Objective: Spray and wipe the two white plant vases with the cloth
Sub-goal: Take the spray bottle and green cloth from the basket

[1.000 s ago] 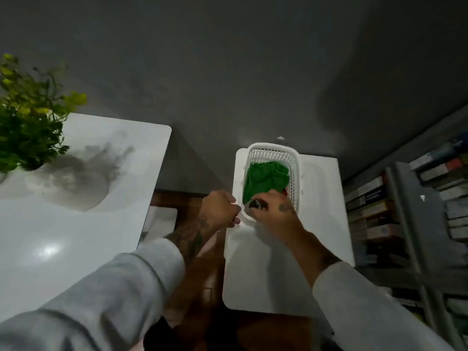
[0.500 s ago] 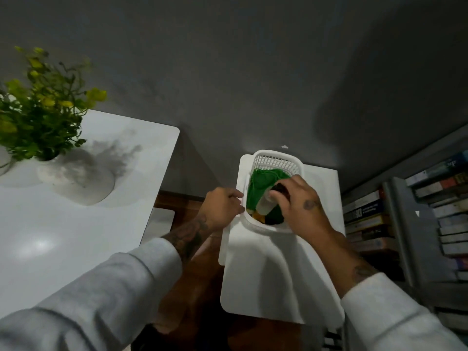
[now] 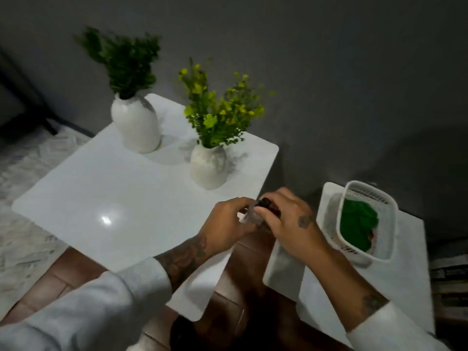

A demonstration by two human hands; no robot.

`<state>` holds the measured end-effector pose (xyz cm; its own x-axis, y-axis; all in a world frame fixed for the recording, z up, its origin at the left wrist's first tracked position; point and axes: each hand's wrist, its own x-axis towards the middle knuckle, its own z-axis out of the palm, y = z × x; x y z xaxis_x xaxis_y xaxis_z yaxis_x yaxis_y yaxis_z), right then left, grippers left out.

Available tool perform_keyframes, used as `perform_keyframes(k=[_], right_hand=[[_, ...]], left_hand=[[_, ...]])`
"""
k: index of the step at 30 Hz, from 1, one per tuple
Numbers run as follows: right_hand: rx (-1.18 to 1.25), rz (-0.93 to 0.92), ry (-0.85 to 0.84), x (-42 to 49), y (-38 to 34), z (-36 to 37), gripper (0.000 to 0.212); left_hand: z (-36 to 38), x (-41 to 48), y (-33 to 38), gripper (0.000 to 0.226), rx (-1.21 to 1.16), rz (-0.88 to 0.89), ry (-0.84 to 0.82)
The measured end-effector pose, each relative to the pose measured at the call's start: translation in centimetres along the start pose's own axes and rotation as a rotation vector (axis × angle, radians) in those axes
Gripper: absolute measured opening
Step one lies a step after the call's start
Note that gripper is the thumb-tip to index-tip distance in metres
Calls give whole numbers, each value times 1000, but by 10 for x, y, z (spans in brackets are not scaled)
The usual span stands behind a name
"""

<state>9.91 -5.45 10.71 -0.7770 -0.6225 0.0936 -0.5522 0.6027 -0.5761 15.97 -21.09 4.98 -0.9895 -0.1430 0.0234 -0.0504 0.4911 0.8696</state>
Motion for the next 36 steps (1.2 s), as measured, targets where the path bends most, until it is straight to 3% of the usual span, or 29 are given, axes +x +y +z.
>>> perform_keyframes(k=[8, 22, 27, 30, 36], right_hand=[[20, -127, -208, 23, -91, 110, 18], [-97, -161, -313, 21, -119, 161, 20], [-37, -106, -361, 24, -110, 154, 33], [11, -84, -385, 26, -95, 142, 45], [86, 34, -177, 23, -39, 90, 40]], left_hand=[[-94, -82, -84, 41, 42, -170, 118], [-109, -114, -125, 35, -56, -291, 134], [-129, -106, -118, 55, 180, -332, -30], [-144, -101, -110, 68, 337, -342, 8], [-142, -57, -55, 31, 331, -241, 233]])
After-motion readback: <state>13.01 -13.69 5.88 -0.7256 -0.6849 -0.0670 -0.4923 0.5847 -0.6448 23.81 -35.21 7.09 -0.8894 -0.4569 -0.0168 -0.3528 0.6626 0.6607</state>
